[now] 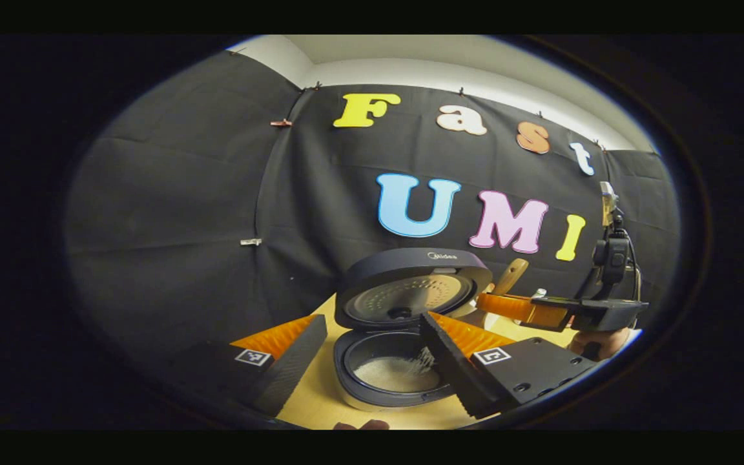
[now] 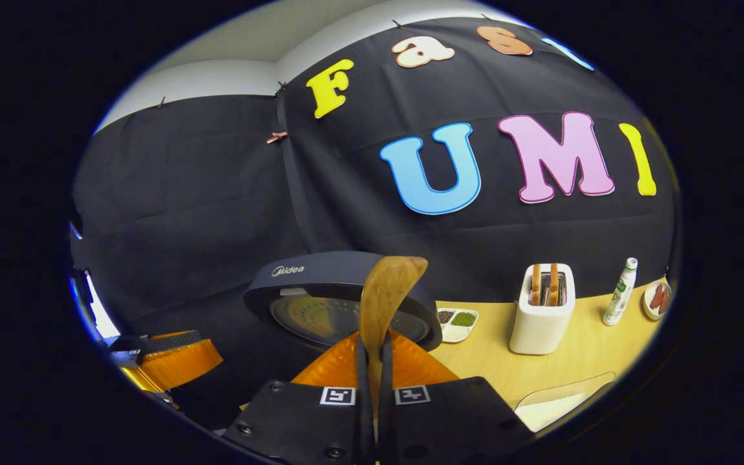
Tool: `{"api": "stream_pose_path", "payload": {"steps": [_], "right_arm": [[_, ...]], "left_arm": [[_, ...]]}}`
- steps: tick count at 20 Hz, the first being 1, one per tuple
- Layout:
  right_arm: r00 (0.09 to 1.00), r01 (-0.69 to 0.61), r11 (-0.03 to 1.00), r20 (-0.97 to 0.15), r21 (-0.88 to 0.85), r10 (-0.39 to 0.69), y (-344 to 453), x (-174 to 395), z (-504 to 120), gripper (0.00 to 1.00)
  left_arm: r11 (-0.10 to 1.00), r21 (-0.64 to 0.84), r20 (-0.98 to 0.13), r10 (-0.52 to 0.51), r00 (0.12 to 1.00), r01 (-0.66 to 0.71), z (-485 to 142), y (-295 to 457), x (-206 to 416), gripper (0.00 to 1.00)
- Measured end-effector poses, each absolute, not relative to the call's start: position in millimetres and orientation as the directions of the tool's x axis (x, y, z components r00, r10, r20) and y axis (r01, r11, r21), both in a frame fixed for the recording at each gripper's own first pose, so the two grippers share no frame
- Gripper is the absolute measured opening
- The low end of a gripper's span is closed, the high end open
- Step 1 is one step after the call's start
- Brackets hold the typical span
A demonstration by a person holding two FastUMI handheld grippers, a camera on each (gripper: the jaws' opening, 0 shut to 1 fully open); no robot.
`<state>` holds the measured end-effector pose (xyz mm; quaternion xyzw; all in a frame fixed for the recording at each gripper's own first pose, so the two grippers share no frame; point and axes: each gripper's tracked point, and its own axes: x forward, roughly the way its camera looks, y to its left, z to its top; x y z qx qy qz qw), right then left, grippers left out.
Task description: Close the left gripper, press the button to open the rice cooker; take a wooden spoon from the chopstick holder with the right hand, scoop a spoonful of rice and pour it into the rice cooker, then put the wooden spoon back into the chopstick holder.
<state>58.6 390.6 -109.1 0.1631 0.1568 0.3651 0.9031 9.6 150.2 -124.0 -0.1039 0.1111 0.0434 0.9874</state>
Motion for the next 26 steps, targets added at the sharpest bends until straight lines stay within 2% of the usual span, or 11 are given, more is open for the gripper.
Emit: {"api": "stream_pose_path", "payload": {"steps": [10,21,26], "right_arm": [[0.616,-0.734,0.632,-0.148,0.25,0.774,402.3,46.1,-121.9,0.07],[0.54,-0.841,0.53,-0.106,-0.11,0.835,412.6,7.7,-120.1,0.07],[0.563,-0.826,0.562,-0.142,-0.048,0.814,408.7,17.4,-127.3,0.07]], "left_arm": [[0.975,-0.192,-0.268,0.06,0.962,-0.114,-141.7,148.6,-0.7,0.98],[0.968,-0.212,-0.299,0.069,0.952,-0.136,-153.5,150.5,-0.1,0.98],[0.967,-0.21,-0.295,0.076,0.952,-0.142,-153.5,153.6,-5.1,0.98]]}}
